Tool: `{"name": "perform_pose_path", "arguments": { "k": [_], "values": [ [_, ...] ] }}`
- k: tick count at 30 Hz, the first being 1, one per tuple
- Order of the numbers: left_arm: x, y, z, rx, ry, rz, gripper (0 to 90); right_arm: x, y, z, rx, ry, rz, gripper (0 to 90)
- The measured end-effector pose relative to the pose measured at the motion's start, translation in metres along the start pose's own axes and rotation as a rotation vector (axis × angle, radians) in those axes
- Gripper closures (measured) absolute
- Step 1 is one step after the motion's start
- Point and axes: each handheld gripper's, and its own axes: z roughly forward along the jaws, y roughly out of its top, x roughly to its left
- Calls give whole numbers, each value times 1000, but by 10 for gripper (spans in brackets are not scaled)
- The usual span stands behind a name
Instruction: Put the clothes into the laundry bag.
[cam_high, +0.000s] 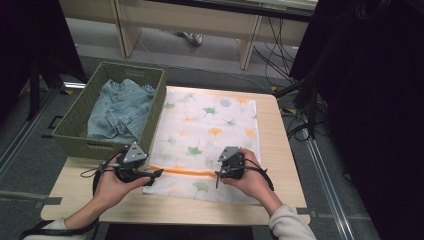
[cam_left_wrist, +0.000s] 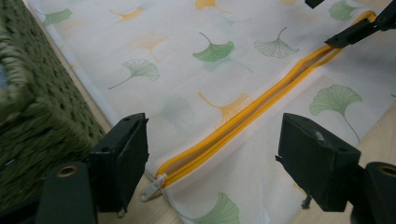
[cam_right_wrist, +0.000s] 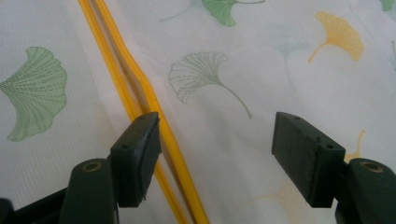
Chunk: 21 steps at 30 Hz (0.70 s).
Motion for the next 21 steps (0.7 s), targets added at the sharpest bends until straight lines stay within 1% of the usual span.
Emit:
{"name": "perform_pose_path", "arguments": {
  "k": [1,2,3,4,5,6,8,9,10,11,12,13,14,15,16,17,18,19,20,21],
  "values": [
    [1,-1,-3,-4,2,-9,239,-2,-5,-8,-14,-13,18,352],
    [3,-1,-6,-8,4,-13,239,-2,-5,-8,-14,-13,18,352],
    [5,-3,-9,-19,9,-26,239,-4,-8,-13,-27,-30,31,368],
    [8,-4,-13,-22,15,-38,239,-9,-14,-20,-52,-35,35,382],
    [10,-4,-15,-29,21,-43,239,-12,-19,-27,-80,-57,69,400],
    [11,-4,-17,-32,27,-46,239,-13,-22,-31,-100,-67,100,403],
    [14,-5,-21,-48,42,-61,237,-19,-29,-41,-133,-92,146,439],
    [15,-6,-24,-51,50,-61,236,-24,-40,-54,-168,-133,238,495],
    [15,-6,-25,-56,53,-60,236,-25,-44,-58,-195,-141,274,527],
    [16,-6,-28,-64,57,-60,236,-25,-44,-58,-195,-141,274,527],
    [16,-7,-31,-81,62,-70,236,-26,-50,-65,-233,-144,341,573],
    [17,-8,-34,-92,68,-72,236,-28,-57,-74,-283,-148,410,610],
    [19,-8,-36,-100,74,-74,232,-29,-67,-86,-351,-175,474,647],
    [20,-9,-39,-113,83,-79,232,-29,-67,-86,-351,-175,474,647],
    [22,-11,-43,-123,93,-88,229,-29,-72,-93,-376,-186,509,656],
    [25,-13,-48,-138,104,-100,232,-28,-76,-97,-407,-178,550,653],
    [27,-14,-51,-145,109,-105,238,-26,-81,-102,-426,-178,579,649],
    [30,-16,-56,-165,121,-122,244,-26,-84,-104,-428,-182,583,649],
    [31,-17,-59,-170,124,-127,240,-23,-88,-105,-443,-157,600,654],
    [32,-19,-61,-178,125,-136,239,-22,-90,-105,-442,-147,606,657]
  ]
}}
